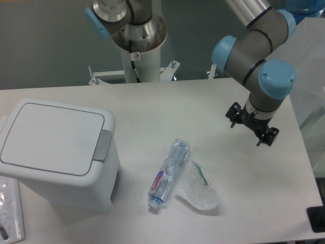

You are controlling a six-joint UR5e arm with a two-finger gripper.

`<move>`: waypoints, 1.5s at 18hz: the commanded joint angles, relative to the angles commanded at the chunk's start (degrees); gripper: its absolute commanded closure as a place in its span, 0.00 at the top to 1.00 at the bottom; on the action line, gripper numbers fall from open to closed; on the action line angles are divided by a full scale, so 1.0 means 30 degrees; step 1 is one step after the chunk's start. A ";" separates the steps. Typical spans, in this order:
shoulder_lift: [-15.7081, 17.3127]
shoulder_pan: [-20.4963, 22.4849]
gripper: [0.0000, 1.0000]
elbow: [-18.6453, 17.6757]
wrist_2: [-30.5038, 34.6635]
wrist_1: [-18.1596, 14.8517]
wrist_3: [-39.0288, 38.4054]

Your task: Open the trash can

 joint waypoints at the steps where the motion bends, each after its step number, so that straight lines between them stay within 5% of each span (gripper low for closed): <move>1: 0.0058 -0.0087 1.00 0.0088 -0.0528 -0.0029 -0.0879; 8: 0.1200 -0.0759 1.00 0.0205 -0.3461 0.0029 -0.5567; 13: 0.1582 -0.2165 1.00 0.1404 -0.4606 0.1051 -1.0109; 17: 0.1641 -0.3367 1.00 0.2401 -0.5101 0.1289 -1.1870; 27: 0.3514 -0.5300 1.00 0.2433 -0.6364 0.2520 -1.5475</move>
